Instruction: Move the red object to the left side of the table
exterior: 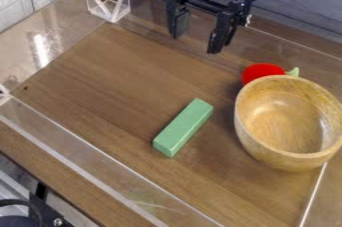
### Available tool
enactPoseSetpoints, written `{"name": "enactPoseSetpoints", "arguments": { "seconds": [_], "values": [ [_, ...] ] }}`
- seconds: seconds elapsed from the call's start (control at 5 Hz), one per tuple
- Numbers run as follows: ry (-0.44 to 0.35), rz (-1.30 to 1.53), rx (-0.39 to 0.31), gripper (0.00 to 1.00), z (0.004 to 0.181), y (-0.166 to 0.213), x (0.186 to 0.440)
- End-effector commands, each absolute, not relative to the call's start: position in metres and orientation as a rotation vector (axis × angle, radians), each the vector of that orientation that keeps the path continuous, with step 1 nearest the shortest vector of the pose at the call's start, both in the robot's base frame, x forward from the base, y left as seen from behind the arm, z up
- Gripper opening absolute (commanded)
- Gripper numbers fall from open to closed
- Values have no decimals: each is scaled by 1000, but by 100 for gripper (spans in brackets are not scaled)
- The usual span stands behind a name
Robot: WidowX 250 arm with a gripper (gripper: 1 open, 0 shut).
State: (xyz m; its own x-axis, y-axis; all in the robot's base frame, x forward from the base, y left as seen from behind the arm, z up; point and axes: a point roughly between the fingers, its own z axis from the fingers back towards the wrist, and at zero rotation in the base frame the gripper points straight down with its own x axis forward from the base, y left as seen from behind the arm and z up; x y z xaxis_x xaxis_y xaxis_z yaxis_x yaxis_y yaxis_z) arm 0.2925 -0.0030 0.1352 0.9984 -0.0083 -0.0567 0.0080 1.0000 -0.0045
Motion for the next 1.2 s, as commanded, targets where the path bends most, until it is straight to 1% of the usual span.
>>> {"name": "enactPoseSetpoints", "arguments": {
  "seconds": [0.0,0.2,0.4,0.6,0.8,1.0],
  "values": [
    [52,-60,-6,100,129,-11,303],
    [41,-123,-6,100,123,-22,316],
    [6,-179,-4,100,116,-47,342],
    [-13,-239,-9,100,102,-76,367],
    [-22,-166,-10,100,89,-83,376],
    [-28,-90,-5,100,75,-82,376]
  ]
}}
